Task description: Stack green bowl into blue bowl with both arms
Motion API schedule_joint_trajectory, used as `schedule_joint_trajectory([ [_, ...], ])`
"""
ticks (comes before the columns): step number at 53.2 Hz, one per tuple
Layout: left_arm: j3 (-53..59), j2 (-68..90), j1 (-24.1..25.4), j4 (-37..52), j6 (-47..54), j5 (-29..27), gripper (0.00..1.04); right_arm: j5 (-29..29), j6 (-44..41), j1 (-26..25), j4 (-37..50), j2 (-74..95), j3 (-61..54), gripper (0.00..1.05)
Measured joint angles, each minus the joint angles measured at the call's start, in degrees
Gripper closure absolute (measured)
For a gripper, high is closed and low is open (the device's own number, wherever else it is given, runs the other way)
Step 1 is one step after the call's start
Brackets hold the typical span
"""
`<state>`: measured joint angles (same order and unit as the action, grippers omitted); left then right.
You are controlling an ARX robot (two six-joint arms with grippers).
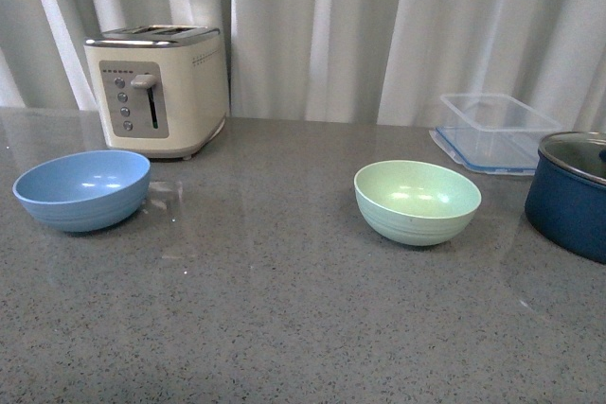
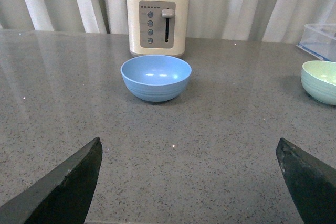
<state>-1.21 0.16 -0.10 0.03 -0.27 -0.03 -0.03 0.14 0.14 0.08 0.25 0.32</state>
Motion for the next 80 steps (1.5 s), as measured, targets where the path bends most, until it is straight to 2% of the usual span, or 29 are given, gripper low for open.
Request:
schedule_joint_trajectory([
  [20,0.0,0.1,-0.2,-0.1,0.1,-0.5,0.07,0.0,0.0,0.0,0.0,0.0,0.0,0.10],
  [23,-0.4,3.7,-3.7,0.1,0.8,-15.0,0.07,0.0,0.0,0.0,0.0,0.0,0.0,0.10],
  [24,-0.7,5.1,-3.7,0.3,0.3,-17.6,0.07,0.0,0.0,0.0,0.0,0.0,0.0,0.10],
  [26,-1.7,8.1,-3.4,0.5,-0.7,-18.9,0.07,0.0,0.0,0.0,0.0,0.0,0.0,0.10],
  [30,-4.9,14.7,-0.8,2.2,-3.6,-16.5,0.07,0.0,0.0,0.0,0.0,0.0,0.0,0.10],
  [43,-19.1,30.2,8.3,4.0,-11.9,-3.9,0.07,0.0,0.0,0.0,0.0,0.0,0.0,0.10],
  [60,-37.7,50.4,12.7,4.0,-24.1,5.6,0.07,0.0,0.0,0.0,0.0,0.0,0.0,0.10],
  [69,-44.3,61.2,12.6,3.6,-28.0,7.4,0.07,0.0,0.0,0.0,0.0,0.0,0.0,0.10],
  [80,-54.7,76.3,12.3,-0.5,-30.7,5.8,0.07,0.0,0.0,0.0,0.0,0.0,0.0,0.10],
])
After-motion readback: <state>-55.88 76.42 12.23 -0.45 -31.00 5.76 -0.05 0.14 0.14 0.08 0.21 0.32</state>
